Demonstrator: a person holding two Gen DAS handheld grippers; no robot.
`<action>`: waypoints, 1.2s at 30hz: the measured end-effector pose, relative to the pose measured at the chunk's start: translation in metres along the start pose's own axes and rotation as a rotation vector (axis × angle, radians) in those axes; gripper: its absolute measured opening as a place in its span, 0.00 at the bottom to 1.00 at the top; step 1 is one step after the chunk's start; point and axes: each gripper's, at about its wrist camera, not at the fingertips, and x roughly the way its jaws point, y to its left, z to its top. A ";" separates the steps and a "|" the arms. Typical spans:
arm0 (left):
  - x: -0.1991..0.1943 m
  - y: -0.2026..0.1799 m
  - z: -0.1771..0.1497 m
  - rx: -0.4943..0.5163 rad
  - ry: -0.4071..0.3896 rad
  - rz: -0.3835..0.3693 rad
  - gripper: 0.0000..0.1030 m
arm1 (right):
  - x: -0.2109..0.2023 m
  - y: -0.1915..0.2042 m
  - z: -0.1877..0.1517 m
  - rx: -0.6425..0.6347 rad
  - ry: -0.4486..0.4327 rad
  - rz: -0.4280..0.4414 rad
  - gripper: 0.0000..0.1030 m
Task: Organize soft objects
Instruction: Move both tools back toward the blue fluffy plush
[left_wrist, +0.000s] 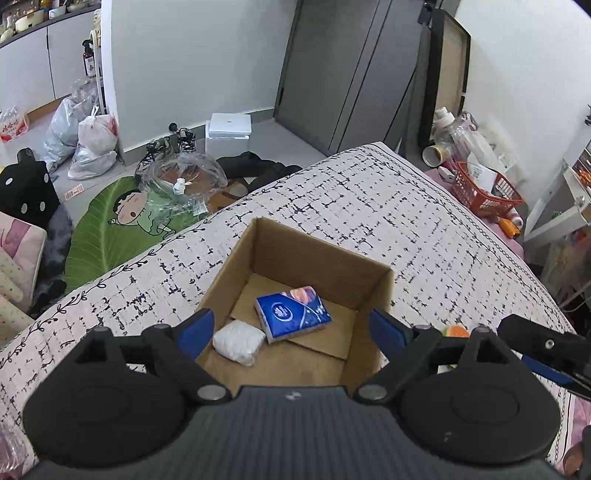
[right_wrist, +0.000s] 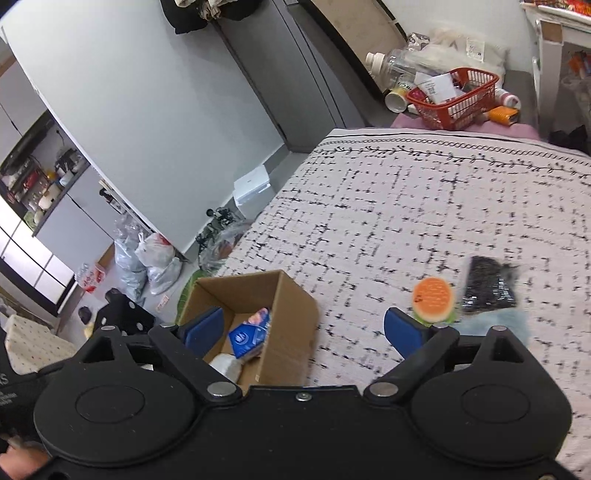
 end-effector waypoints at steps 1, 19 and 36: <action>-0.003 -0.002 -0.001 0.005 0.002 0.003 0.87 | -0.003 -0.001 0.000 -0.008 0.002 -0.003 0.93; -0.048 -0.048 -0.021 0.061 0.010 0.008 0.96 | -0.060 -0.045 -0.006 -0.028 0.003 -0.008 1.00; -0.069 -0.091 -0.049 0.079 -0.013 -0.006 0.99 | -0.087 -0.110 -0.008 0.110 -0.016 -0.030 1.00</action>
